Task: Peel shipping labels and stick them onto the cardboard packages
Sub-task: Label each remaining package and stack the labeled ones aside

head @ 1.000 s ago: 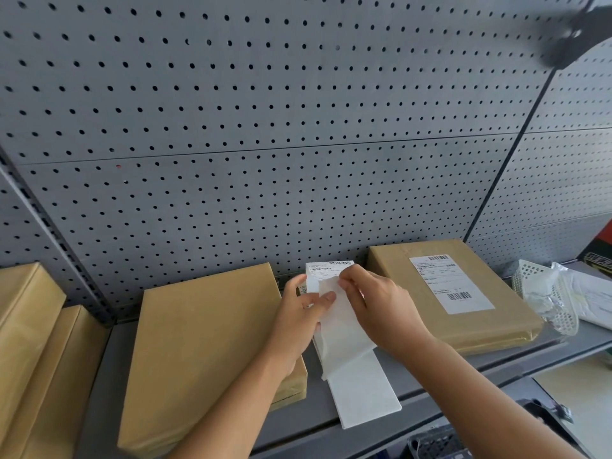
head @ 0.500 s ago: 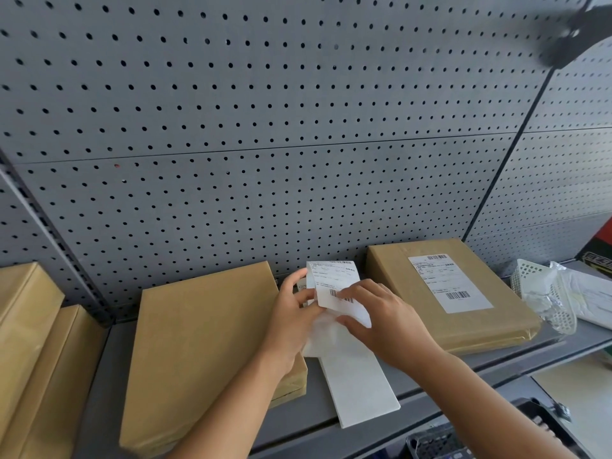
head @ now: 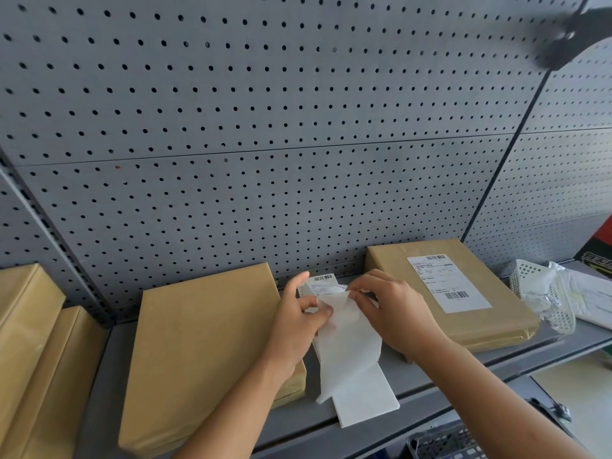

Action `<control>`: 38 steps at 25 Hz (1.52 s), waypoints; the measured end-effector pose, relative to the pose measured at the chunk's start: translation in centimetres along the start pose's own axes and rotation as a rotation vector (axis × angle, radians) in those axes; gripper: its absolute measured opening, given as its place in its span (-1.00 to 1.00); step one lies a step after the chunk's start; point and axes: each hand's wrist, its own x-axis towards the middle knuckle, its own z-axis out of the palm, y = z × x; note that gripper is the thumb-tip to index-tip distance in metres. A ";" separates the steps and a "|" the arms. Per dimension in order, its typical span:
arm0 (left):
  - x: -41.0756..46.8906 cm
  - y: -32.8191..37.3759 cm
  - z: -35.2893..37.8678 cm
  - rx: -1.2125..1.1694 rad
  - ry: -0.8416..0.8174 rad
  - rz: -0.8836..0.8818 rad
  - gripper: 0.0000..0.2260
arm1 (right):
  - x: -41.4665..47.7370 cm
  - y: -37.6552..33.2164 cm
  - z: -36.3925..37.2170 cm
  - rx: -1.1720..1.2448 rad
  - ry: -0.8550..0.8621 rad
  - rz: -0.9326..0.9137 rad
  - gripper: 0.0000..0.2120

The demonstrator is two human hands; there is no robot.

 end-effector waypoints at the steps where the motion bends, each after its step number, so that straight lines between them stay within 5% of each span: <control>1: -0.1 -0.1 0.0 0.009 -0.002 0.006 -0.40 | 0.2 0.0 -0.2 -0.002 0.014 -0.003 -0.92; 9: -0.5 -0.7 0.1 0.182 -0.005 0.050 -0.36 | 1.9 -0.6 -1.7 -0.057 0.069 -0.007 -0.90; 23: 0.6 -1.2 0.3 0.056 0.146 0.100 -0.56 | 0.9 -2.1 -1.7 -0.158 -0.005 -0.211 -0.87; 32: 1.0 -1.8 0.5 0.201 0.149 0.060 -0.50 | 2.4 -2.5 -3.1 -0.105 0.179 -0.154 -0.92; 38: 1.0 -1.2 0.7 0.353 0.095 -0.002 -0.69 | 4.1 -3.6 -5.4 -0.042 0.252 -0.083 -0.85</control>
